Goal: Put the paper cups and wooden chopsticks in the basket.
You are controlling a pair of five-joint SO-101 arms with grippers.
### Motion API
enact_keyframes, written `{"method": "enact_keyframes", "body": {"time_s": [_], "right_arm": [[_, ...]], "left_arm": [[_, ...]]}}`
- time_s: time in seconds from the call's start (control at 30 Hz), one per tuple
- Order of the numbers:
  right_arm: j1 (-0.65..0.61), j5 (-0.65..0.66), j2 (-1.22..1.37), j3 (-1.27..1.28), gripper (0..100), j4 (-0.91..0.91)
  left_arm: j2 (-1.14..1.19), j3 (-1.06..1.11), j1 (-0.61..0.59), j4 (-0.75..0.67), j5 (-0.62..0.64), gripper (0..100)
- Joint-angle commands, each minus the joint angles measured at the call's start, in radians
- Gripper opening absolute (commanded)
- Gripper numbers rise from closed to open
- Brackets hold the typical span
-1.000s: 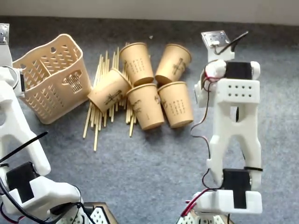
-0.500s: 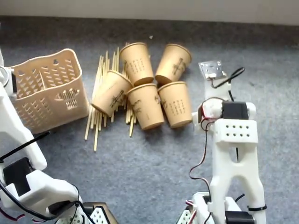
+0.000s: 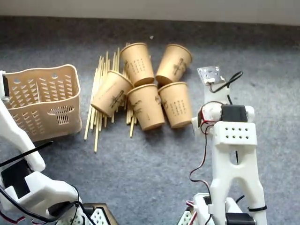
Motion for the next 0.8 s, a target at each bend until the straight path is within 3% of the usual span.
{"method": "enact_keyframes", "body": {"time_s": [0.0, 0.47, 0.77], "right_arm": [[-0.007, 0.023, -0.039, -0.002, 0.6, -0.016], [-0.088, 0.017, -0.039, -0.002, 0.6, -0.016], [-0.088, 0.018, -0.039, -0.002, 0.6, -0.016]], "left_arm": [[-0.007, -0.025, -0.025, 0.025, -0.006, 0], [-0.007, 0.147, -0.051, 0.034, -0.109, 1], [-0.016, 0.134, -0.058, 0.043, -0.126, 2]]}}
